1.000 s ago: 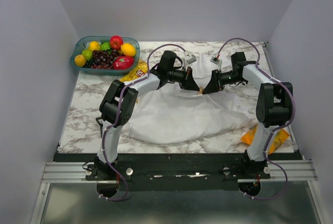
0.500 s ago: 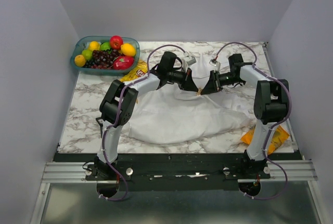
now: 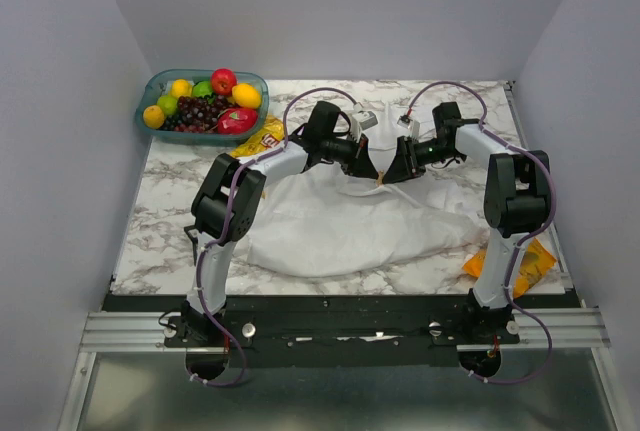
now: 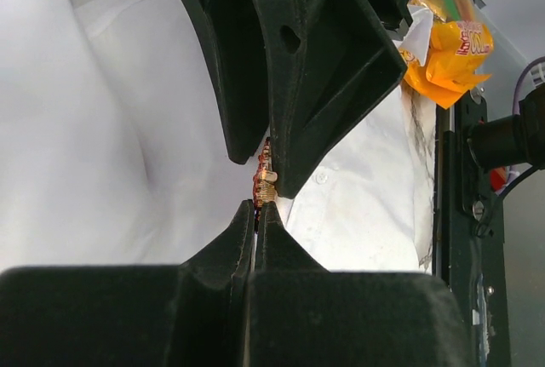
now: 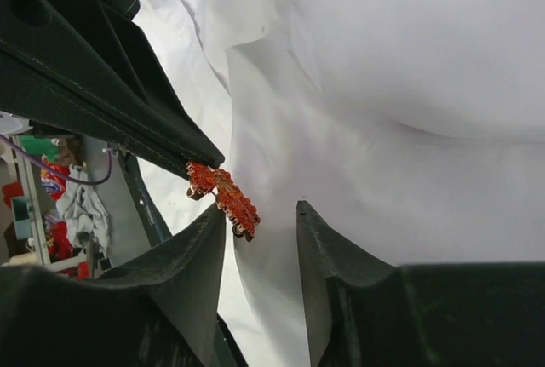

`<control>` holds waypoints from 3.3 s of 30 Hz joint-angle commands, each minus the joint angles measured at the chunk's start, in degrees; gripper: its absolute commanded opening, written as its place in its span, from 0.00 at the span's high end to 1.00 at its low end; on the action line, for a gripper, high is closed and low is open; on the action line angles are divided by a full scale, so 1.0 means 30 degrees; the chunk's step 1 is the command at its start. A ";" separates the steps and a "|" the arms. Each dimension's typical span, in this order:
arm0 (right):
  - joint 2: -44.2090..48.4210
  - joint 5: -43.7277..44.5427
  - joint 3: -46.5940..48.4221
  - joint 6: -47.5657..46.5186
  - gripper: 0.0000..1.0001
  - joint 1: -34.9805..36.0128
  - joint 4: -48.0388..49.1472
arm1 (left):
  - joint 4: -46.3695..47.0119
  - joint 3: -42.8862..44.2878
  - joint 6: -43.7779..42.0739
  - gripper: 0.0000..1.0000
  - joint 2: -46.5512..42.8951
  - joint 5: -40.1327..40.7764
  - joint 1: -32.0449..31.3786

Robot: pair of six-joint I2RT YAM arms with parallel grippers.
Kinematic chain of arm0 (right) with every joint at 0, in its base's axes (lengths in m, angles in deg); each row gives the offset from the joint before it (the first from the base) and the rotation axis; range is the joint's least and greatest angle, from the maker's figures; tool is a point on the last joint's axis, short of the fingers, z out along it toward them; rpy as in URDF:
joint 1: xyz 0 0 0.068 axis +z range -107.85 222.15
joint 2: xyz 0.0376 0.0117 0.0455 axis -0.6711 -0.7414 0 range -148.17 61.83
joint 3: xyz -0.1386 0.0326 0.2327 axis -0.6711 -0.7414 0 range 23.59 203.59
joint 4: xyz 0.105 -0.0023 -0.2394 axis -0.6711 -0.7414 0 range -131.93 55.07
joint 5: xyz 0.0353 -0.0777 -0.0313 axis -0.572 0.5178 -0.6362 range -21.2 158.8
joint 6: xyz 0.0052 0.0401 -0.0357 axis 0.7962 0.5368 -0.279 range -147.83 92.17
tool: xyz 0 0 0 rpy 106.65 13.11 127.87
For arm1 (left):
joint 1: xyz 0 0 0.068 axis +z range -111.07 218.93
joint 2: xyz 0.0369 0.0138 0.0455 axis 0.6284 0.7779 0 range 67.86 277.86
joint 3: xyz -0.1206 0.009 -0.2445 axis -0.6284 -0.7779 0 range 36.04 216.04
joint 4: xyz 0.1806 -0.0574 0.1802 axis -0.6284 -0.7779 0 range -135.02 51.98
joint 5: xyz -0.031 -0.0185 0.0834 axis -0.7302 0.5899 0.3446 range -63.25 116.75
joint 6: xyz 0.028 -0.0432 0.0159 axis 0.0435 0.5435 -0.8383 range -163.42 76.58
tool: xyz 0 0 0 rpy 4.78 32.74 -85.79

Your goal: Remove the brooch from the garment

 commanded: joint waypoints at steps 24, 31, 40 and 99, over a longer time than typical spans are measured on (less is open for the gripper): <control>-0.0069 0.0818 0.0185 -0.0616 0.42 0.0241 0.0874 | -0.0499 0.0583 -0.0702 1.00 -0.0748 0.0045 -0.0903; 0.2068 -0.1145 -0.0604 -0.3831 0.35 0.0241 -0.0647 | -0.1495 0.0525 -0.1317 1.00 -0.0749 0.0750 -0.0904; 0.3506 -0.0386 -0.1630 -0.4134 0.35 0.0212 0.0082 | -0.1495 0.0671 -0.1347 1.00 -0.0631 0.0779 -0.0903; 0.9302 1.0104 0.2326 -0.9233 0.43 -0.2426 -0.5663 | 0.4450 -0.3398 0.1608 1.00 -0.7279 -0.1971 0.4780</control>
